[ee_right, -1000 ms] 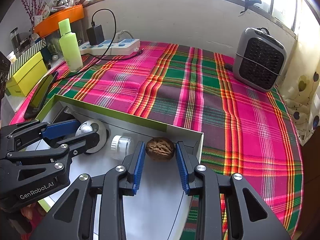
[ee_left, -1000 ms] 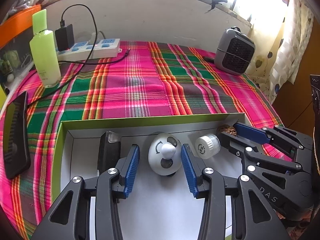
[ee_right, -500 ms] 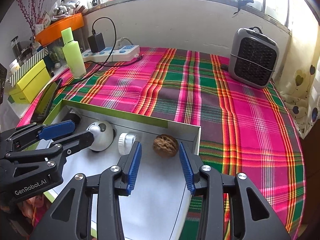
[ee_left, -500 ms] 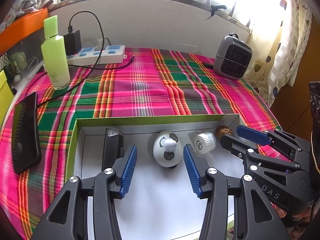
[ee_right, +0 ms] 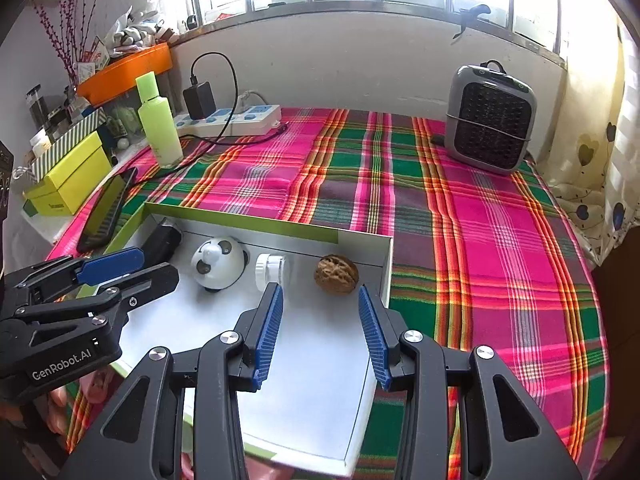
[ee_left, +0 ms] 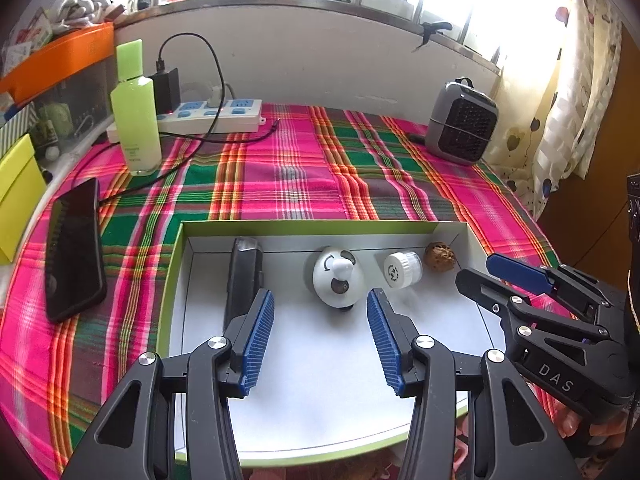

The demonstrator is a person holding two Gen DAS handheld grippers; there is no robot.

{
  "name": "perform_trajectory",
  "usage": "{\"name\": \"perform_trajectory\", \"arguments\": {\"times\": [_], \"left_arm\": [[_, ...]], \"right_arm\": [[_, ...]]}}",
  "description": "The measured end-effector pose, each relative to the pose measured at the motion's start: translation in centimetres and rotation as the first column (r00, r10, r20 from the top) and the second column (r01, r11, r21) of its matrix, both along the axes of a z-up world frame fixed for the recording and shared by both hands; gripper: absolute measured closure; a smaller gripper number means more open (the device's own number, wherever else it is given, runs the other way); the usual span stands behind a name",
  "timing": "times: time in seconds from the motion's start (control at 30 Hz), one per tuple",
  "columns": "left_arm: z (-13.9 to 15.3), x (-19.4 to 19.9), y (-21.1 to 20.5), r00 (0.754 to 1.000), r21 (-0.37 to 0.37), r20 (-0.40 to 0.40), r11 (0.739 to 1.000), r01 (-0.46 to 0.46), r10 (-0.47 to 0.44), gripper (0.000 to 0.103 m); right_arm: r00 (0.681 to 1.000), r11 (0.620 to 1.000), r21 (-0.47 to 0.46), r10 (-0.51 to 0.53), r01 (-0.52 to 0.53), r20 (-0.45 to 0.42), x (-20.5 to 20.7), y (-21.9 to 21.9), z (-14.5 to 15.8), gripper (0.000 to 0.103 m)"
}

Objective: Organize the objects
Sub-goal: 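Open both grippers to drop the white toy and walnut into the tray, then withdraw both grippers from the tray toward the items lined up before it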

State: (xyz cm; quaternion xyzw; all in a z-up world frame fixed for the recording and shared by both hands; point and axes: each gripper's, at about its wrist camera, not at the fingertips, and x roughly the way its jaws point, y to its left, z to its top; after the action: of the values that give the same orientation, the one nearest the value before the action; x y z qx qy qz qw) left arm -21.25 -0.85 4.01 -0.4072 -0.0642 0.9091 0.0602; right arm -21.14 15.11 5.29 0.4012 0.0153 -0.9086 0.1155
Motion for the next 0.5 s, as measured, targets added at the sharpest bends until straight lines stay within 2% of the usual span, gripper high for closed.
{"name": "perform_trajectory", "arguments": {"times": [0.5], "left_arm": [[0.7,4.2,-0.1,0.999,-0.043,-0.046,0.999,-0.024,0.022,0.056]], "right_arm": [[0.998,1.0,-0.023,-0.004,0.003,-0.055,4.2,-0.3,1.2,0.062]]}}
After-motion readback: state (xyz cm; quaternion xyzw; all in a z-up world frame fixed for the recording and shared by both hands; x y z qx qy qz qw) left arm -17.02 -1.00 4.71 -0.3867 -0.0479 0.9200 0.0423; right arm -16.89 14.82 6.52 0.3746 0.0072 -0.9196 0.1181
